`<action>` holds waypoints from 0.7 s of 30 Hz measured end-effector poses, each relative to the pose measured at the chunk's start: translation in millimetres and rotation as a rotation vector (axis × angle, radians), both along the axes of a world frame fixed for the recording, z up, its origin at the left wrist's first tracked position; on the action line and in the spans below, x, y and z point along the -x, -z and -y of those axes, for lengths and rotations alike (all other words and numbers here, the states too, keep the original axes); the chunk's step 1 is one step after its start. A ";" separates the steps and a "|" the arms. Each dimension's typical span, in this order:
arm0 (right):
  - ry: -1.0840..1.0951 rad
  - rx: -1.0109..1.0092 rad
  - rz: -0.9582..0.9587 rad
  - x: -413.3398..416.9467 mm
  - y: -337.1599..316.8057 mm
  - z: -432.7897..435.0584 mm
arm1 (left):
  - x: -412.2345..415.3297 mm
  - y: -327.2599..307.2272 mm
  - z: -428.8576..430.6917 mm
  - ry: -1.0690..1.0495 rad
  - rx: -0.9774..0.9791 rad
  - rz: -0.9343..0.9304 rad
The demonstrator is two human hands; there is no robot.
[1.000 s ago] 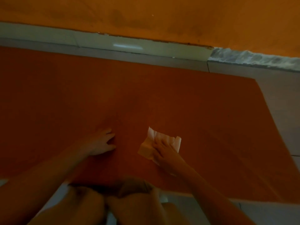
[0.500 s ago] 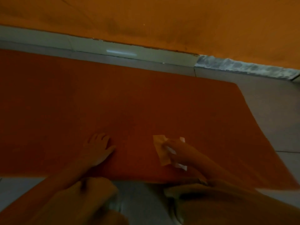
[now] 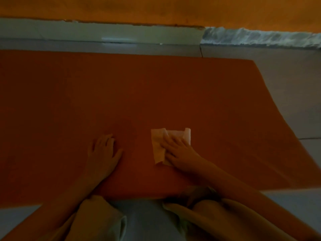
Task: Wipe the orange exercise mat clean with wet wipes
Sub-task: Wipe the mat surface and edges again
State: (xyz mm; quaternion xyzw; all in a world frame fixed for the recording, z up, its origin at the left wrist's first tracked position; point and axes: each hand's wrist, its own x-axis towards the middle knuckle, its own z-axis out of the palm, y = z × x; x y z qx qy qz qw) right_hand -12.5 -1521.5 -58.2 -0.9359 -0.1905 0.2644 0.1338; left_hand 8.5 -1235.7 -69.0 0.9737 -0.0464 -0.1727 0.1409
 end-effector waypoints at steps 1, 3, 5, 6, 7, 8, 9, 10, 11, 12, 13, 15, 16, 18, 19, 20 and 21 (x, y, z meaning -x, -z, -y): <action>-0.063 -0.005 -0.013 8.5 -4.8 -1.3 | 1.1 2.2 0.1 0.026 -0.011 0.005; -0.159 -0.031 -0.061 27.1 -9.7 8.7 | -0.2 5.5 0.6 0.056 -0.022 -0.014; -0.168 -0.073 -0.126 39.0 -15.8 29.2 | -2.2 7.1 1.9 0.078 -0.043 -0.051; -0.149 -0.070 -0.115 39.1 -13.7 42.8 | -2.6 7.3 3.5 0.086 -0.058 -0.063; -0.130 -0.056 -0.069 35.7 -11.8 54.8 | -2.7 7.4 4.1 0.090 -0.074 -0.064; -0.103 -0.016 -0.010 28.8 -8.7 64.4 | -2.4 6.5 4.5 0.094 -0.088 -0.061; -0.066 0.038 0.037 20.7 -5.1 69.3 | -2.2 4.9 4.9 0.096 -0.100 -0.060; -0.013 0.111 0.045 13.2 -3.5 67.9 | -2.2 4.1 4.5 0.100 -0.106 -0.057; 0.038 0.181 0.031 7.5 0.2 61.3 | -2.3 2.6 4.2 0.102 -0.109 -0.052; 0.059 0.217 0.017 4.1 1.7 51.2 | -2.6 1.7 3.6 0.100 -0.104 -0.049; 0.063 0.204 0.016 3.6 1.6 39.6 | -3.1 0.6 3.2 0.096 -0.098 -0.047; 0.024 0.072 0.034 12.0 0.5 24.2 | -5.2 -0.7 2.6 0.100 -0.100 -0.069; -0.022 0.022 0.023 17.1 0.2 23.0 | -6.0 -1.5 2.7 0.103 -0.112 -0.083; -0.096 -0.016 -0.002 23.8 0.1 35.3 | -7.9 -1.1 1.8 0.104 -0.118 -0.094; -0.080 -0.027 -0.015 23.5 -2.4 45.6 | -8.9 -2.2 1.7 0.102 -0.115 -0.096; -0.060 -0.026 -0.023 21.4 -3.7 57.3 | -9.6 -2.5 1.1 0.099 -0.109 -0.098; -0.051 0.002 0.024 17.4 -4.6 67.6 | -10.5 -4.1 1.2 0.101 -0.107 -0.100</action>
